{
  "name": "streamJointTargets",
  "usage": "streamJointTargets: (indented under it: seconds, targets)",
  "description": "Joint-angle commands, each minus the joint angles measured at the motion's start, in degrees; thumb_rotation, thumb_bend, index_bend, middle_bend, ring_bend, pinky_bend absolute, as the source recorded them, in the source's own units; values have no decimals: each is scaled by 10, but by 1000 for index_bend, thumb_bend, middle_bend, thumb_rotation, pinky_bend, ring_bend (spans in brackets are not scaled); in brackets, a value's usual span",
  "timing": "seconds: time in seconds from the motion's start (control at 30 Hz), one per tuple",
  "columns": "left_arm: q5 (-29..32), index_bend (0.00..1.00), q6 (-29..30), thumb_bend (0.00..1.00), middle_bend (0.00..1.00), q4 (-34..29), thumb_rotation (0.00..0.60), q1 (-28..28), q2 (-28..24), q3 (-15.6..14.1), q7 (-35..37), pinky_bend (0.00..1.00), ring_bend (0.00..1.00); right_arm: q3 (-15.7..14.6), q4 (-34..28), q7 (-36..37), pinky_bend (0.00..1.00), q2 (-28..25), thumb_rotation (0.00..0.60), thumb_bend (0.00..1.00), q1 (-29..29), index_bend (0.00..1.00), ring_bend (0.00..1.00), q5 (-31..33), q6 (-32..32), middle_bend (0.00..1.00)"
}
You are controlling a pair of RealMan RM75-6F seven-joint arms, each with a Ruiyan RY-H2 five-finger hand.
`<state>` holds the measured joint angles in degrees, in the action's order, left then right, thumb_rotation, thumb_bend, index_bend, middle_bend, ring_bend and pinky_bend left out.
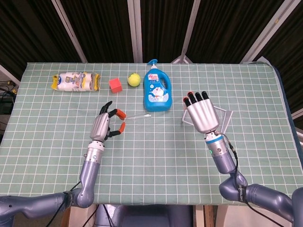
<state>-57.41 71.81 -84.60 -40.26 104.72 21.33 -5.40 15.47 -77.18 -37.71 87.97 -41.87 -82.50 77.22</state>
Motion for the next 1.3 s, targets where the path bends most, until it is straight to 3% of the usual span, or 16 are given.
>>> streamJointTargets:
  seconds: [0.03,0.5,1.3]
  targets:
    - [12,515,4,729,475,2,600,-3,9,7,-15,0,52,-11,29,-1,482,4,600,419,-10,619,491,-33,14,450]
    - [55,516,4,729,476,-8,600,-21,29,33,-79,0,53,-26,90,-6,482,55,600,418,-29,622,491,-69,16,450]
    - [150,514,38,730,479,-45,600,-37,61,79,-166,0,54,-11,171,-18,482,131,600,418,-67,622,491,-60,-8,450]
